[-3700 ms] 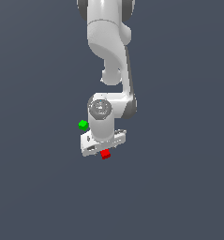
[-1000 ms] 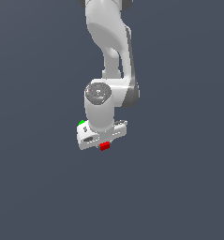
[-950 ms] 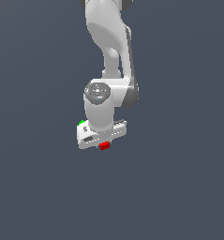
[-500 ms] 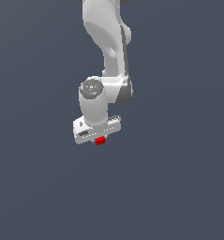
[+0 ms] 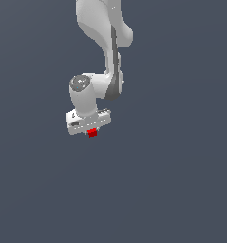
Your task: Stack the red cube on top of the green cube.
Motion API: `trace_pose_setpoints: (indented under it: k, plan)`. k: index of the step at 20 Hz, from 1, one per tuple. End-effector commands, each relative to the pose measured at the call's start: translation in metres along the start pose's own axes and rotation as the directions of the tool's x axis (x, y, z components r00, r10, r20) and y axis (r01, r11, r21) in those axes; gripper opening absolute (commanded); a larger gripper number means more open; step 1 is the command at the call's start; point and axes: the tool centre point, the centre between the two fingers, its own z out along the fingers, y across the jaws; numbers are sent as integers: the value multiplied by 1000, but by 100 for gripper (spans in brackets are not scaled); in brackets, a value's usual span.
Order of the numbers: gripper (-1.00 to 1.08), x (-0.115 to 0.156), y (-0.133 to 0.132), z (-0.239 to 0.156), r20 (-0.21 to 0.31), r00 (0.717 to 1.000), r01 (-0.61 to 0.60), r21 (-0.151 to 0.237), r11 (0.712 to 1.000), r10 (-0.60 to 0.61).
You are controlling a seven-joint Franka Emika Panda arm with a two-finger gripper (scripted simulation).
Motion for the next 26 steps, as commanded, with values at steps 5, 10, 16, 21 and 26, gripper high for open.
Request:
trace_pose_setpoints:
  k: [5,10,16,21,26]
  plan:
    - [-100,-52,16,14,0,1000,0,0,1000,0]
    - [-100,-80,25,22,0,1000,0,0,1000,0]
    - [-100,-93,30,26,0,1000,0,0,1000,0]
    - [100,-91,30,25,0,1000,0,0,1000,0]
    - [100,-91,30,25,0,1000,0,0,1000,0]
